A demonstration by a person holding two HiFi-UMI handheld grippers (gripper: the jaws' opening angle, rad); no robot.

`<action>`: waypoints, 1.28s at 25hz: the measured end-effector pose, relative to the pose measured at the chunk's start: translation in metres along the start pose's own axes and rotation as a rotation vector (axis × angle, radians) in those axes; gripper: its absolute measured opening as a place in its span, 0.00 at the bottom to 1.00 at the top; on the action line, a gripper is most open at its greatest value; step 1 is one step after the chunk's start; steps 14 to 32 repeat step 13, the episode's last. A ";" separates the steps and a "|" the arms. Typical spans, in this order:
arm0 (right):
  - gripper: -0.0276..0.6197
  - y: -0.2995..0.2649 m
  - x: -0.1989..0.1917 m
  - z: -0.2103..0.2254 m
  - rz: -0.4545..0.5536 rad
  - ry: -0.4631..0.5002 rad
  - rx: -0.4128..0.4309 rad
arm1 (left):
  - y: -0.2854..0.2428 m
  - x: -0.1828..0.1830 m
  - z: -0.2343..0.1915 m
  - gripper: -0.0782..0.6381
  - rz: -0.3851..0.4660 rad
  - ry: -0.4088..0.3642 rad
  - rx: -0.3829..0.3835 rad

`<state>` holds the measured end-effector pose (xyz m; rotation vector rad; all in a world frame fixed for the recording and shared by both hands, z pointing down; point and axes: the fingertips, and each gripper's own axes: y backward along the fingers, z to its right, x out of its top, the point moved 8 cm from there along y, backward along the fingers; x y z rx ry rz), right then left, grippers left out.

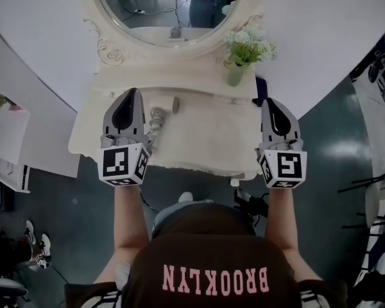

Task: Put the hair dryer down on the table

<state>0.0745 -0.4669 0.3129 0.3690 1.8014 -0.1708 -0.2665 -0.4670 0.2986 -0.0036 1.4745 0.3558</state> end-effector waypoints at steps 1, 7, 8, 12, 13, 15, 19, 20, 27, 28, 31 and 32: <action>0.04 0.000 0.000 0.000 -0.001 -0.001 0.000 | 0.001 0.001 0.000 0.12 0.000 -0.003 -0.002; 0.04 0.001 0.002 -0.002 -0.002 0.002 0.004 | 0.003 0.003 -0.002 0.12 -0.001 -0.010 -0.007; 0.04 0.002 0.001 -0.003 -0.003 0.003 0.005 | 0.003 0.003 -0.002 0.12 -0.003 -0.011 -0.009; 0.04 0.003 0.000 -0.007 -0.005 0.009 0.013 | 0.004 0.001 -0.001 0.12 -0.009 -0.014 -0.021; 0.04 0.003 0.000 -0.008 -0.005 0.010 0.014 | 0.004 0.001 -0.001 0.12 -0.010 -0.015 -0.024; 0.04 0.003 0.000 -0.008 -0.005 0.010 0.014 | 0.004 0.001 -0.001 0.12 -0.010 -0.015 -0.024; 0.04 0.003 0.000 -0.008 -0.005 0.010 0.014 | 0.004 0.001 -0.001 0.12 -0.010 -0.015 -0.024; 0.04 0.003 0.000 -0.008 -0.005 0.010 0.014 | 0.004 0.001 -0.001 0.12 -0.010 -0.015 -0.024; 0.04 0.003 0.000 -0.008 -0.005 0.010 0.014 | 0.004 0.001 -0.001 0.12 -0.010 -0.015 -0.024; 0.04 0.003 0.000 -0.008 -0.005 0.010 0.014 | 0.004 0.001 -0.001 0.12 -0.010 -0.015 -0.024; 0.04 0.003 0.000 -0.008 -0.005 0.010 0.014 | 0.004 0.001 -0.001 0.12 -0.010 -0.015 -0.024; 0.04 0.003 0.000 -0.008 -0.005 0.010 0.014 | 0.004 0.001 -0.001 0.12 -0.010 -0.015 -0.024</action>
